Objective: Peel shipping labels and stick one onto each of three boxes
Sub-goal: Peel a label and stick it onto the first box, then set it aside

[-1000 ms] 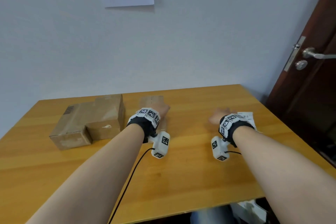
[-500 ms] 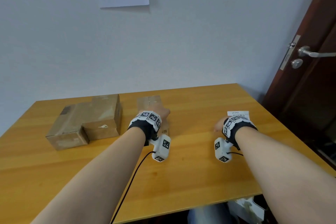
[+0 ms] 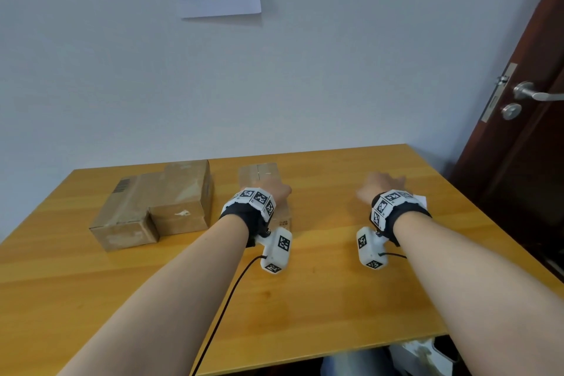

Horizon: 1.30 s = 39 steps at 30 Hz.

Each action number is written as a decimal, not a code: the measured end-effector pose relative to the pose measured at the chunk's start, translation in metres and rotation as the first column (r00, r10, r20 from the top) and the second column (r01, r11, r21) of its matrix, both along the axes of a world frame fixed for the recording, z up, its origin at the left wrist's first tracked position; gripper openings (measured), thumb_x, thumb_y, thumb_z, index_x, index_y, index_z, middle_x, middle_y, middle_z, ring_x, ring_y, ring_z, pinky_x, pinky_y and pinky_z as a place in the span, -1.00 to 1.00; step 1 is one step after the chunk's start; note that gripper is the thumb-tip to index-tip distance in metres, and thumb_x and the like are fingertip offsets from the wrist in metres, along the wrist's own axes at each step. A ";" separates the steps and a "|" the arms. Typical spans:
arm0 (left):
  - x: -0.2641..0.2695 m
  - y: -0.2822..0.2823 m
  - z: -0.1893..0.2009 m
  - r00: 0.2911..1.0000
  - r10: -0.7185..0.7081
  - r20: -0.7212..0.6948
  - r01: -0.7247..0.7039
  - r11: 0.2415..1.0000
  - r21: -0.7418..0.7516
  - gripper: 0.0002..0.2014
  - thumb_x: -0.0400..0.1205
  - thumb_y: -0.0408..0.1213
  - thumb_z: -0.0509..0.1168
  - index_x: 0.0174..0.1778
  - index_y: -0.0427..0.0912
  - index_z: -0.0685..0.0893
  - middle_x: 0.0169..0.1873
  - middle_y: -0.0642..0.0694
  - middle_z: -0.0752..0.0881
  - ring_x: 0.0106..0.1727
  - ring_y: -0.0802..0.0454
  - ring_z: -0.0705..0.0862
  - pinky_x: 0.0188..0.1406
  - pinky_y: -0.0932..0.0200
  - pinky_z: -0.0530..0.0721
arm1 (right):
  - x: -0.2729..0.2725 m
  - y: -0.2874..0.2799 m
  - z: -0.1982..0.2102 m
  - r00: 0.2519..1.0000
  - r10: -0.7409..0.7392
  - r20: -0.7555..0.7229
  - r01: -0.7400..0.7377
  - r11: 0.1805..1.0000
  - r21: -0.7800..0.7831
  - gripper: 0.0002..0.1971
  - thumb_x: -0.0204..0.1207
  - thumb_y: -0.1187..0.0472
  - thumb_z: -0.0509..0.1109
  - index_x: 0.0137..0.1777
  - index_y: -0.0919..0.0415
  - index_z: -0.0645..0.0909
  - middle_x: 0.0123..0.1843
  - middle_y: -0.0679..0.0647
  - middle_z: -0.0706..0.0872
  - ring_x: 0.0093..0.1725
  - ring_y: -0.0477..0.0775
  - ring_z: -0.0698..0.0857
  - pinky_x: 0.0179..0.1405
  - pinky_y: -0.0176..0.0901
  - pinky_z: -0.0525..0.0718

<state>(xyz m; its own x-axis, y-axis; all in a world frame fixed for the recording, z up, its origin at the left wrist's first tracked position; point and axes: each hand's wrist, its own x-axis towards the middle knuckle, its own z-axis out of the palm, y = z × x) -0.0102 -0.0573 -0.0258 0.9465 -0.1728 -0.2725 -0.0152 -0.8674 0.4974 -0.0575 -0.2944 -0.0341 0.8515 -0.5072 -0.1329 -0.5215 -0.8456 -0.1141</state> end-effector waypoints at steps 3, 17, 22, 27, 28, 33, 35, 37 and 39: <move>-0.005 0.003 0.009 1.000 -0.006 -0.002 0.006 0.998 -0.055 -0.57 0.83 -0.10 0.17 0.51 -0.30 0.57 0.45 -0.28 0.63 0.35 -0.20 0.67 0.31 -0.02 0.61 | 0.005 0.011 0.013 0.946 -0.066 0.317 0.042 0.996 0.082 -0.80 0.72 0.16 0.31 0.08 0.13 0.78 0.14 0.13 0.78 0.35 0.31 0.60 0.22 0.22 0.70; -0.010 0.027 0.040 0.928 0.010 -0.371 -0.318 0.537 -0.782 -0.47 0.74 0.22 0.22 0.27 -0.21 0.67 0.06 -0.14 0.90 0.09 -0.20 0.88 0.09 -0.22 0.82 | 0.008 0.068 0.045 0.682 0.147 0.717 -0.640 0.595 0.486 -0.67 0.66 0.40 0.39 -0.01 -0.03 0.91 0.03 -0.22 0.89 0.09 -0.33 0.77 0.07 -0.50 0.60; -0.011 0.034 0.033 0.936 0.093 -0.339 -0.336 0.520 -0.785 -0.68 0.76 -0.15 0.33 0.30 -0.30 0.73 0.08 -0.23 0.88 -0.01 -0.17 0.90 -0.06 -0.12 0.86 | 0.010 0.082 0.039 0.682 0.326 0.655 -0.714 0.491 0.499 -0.79 0.60 0.32 0.59 -0.16 -0.04 0.89 -0.05 -0.11 0.93 0.08 -0.16 0.87 0.24 -0.23 0.74; -0.007 0.046 0.025 0.940 0.219 -0.263 -0.342 0.586 -0.734 -0.80 0.74 -0.23 0.35 0.11 -0.29 0.76 -0.03 -0.27 0.87 0.02 -0.22 0.87 0.03 -0.25 0.87 | 0.011 0.090 0.042 0.732 0.280 0.621 -0.671 0.454 0.586 -0.87 0.66 0.33 0.46 -0.01 0.10 0.80 -0.06 0.01 0.93 0.04 0.04 0.89 0.12 0.05 0.82; -0.008 0.048 0.025 0.943 0.212 -0.256 -0.332 0.604 -0.724 -0.81 0.75 -0.20 0.35 0.10 -0.25 0.76 -0.03 -0.24 0.88 0.04 -0.21 0.86 0.04 -0.25 0.86 | 0.011 0.091 0.044 0.744 0.210 0.634 -0.641 0.491 0.590 -0.90 0.67 0.30 0.45 0.05 0.10 0.77 -0.09 0.01 0.93 -0.04 0.05 0.87 0.01 0.03 0.82; -0.013 0.057 0.025 0.976 0.078 -0.202 -0.196 0.713 -0.674 -0.79 0.78 -0.09 0.30 0.16 -0.08 0.79 -0.03 -0.09 0.91 0.08 -0.11 0.87 0.08 -0.14 0.85 | 0.019 0.089 0.045 0.779 0.058 0.625 -0.529 0.597 0.603 -0.73 0.66 0.01 0.52 0.29 0.03 0.67 -0.07 0.05 0.81 -0.27 0.03 0.72 -0.39 -0.14 0.71; -0.013 0.060 0.025 0.984 0.043 -0.174 -0.147 0.752 -0.643 -0.78 0.78 -0.04 0.30 0.15 -0.03 0.80 -0.04 -0.06 0.91 0.10 -0.10 0.86 0.12 -0.18 0.85 | 0.021 0.088 0.044 0.789 0.050 0.612 -0.510 0.607 0.609 -0.75 0.69 0.02 0.49 0.26 0.13 0.76 -0.13 0.05 0.78 -0.31 0.03 0.66 -0.42 -0.16 0.69; -0.014 0.061 0.025 0.985 0.021 -0.169 -0.125 0.764 -0.633 -0.77 0.78 -0.04 0.30 0.14 -0.06 0.80 -0.04 -0.07 0.91 0.10 -0.12 0.86 0.12 -0.18 0.85 | 0.022 0.087 0.042 0.795 0.037 0.605 -0.495 0.616 0.613 -0.78 0.70 0.05 0.47 0.18 0.17 0.80 -0.20 0.06 0.73 -0.34 0.04 0.61 -0.46 -0.16 0.65; -0.015 0.062 0.026 0.986 -0.003 -0.170 -0.106 0.772 -0.627 -0.77 0.79 -0.07 0.30 0.16 -0.10 0.79 -0.03 -0.08 0.91 0.12 -0.12 0.86 0.12 -0.15 0.85 | 0.021 0.087 0.041 0.802 0.018 0.597 -0.485 0.604 0.632 -0.81 0.71 0.06 0.46 0.10 0.17 0.82 -0.22 0.08 0.72 -0.36 0.03 0.60 -0.49 -0.19 0.62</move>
<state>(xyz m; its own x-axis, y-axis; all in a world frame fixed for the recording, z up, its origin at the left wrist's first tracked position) -0.0253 0.0048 0.0004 0.9150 -0.3091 -0.2594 0.1427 -0.3535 0.9245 -0.0360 -0.2072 0.0071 0.9751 -0.1848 0.1223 0.0318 -0.4294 -0.9026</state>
